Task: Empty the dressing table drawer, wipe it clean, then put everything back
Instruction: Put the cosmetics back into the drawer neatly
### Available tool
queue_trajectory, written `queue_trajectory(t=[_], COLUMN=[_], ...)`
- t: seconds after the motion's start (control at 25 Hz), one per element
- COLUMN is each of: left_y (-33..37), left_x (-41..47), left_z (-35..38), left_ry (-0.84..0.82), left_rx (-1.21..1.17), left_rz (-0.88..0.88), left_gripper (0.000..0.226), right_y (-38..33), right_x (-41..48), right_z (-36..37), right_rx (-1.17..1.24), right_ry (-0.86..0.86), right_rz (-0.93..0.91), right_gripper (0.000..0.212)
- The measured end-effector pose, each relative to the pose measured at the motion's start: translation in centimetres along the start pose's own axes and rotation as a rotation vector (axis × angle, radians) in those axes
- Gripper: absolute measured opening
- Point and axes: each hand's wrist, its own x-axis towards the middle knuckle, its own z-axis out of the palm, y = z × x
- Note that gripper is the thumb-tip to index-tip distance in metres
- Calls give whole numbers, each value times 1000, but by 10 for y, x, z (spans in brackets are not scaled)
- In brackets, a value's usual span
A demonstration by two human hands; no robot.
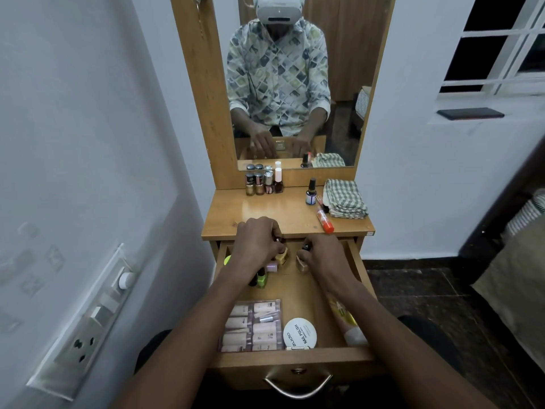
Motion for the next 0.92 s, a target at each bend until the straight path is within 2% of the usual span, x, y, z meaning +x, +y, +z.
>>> queue_trajectory(t=[0.24,0.48,0.6,0.72,0.8,0.92], left_y=[6,-2,-10,-40,-61,-71], left_x=[-11,-10,-13,-15,-17,-20], left_z=[39,46,31,5,-3,0], left_ry=[27,84,118,213,258,235], left_rx=[313,310,54,-254,-344,-371], left_rz=[58,64,47,-117,-197,-235], left_gripper=[10,10,16,12,10,10], right_y=[6,4,6,11,15,13], right_x=[1,2,0,-3,-1,2], right_z=[8,16,17,16,20,29], right_rx=[56,203,178,73,22,4], right_ry=[-16,-20,-30,15,-31,-114], right_rz=[30,9,13,40,81,114], right_gripper=[8,10,9,10,10,7])
